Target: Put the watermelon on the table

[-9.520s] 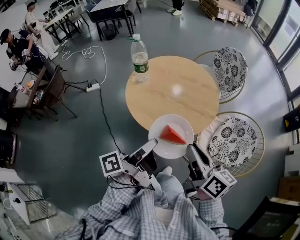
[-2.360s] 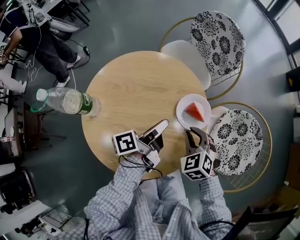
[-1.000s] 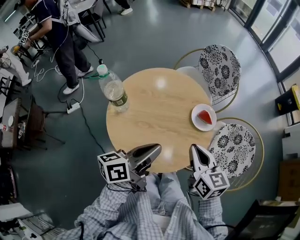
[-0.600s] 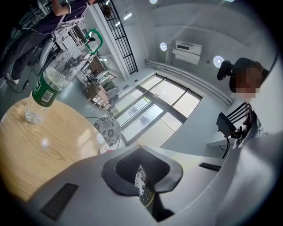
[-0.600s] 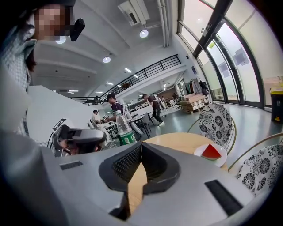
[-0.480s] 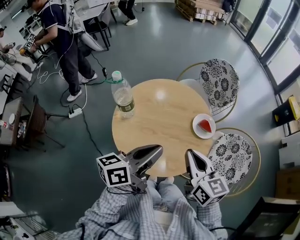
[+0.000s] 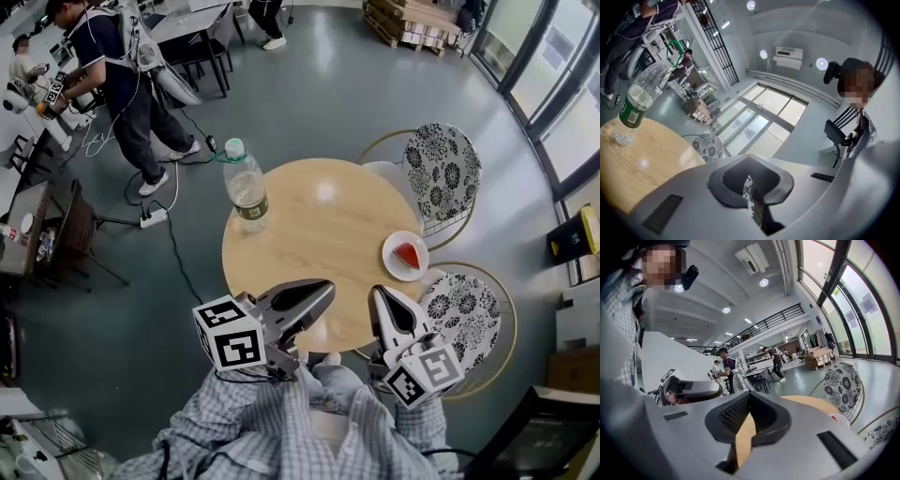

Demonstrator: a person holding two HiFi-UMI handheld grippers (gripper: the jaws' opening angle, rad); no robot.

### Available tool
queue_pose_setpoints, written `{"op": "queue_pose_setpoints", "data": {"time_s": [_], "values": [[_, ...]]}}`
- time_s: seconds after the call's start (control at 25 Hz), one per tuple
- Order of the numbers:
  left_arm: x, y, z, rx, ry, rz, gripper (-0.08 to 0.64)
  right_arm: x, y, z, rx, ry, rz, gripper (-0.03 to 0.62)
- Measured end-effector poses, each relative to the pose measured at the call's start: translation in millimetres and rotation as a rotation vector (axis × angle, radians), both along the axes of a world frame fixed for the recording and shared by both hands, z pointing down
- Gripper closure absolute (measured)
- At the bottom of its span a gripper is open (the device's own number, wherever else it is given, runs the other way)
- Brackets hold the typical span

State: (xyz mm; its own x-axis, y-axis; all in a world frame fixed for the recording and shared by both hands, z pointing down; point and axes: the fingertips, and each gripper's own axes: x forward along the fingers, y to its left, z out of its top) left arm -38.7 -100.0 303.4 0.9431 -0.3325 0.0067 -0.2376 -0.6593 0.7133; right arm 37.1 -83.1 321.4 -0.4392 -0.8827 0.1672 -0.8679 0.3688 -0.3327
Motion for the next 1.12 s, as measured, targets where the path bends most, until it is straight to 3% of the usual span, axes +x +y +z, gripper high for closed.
{"op": "queue_pose_setpoints", "data": {"time_s": [0.48,1.12], "values": [[22,8,-17,0.040,-0.013,-0.001,0.554,7,0,-19,0.060,-0.041,-0.038,0.583],[36,14,-25,0.037,0.012,0.024,0.554,9,5,-22,0.055,-0.052,-0.058,0.583]]}}
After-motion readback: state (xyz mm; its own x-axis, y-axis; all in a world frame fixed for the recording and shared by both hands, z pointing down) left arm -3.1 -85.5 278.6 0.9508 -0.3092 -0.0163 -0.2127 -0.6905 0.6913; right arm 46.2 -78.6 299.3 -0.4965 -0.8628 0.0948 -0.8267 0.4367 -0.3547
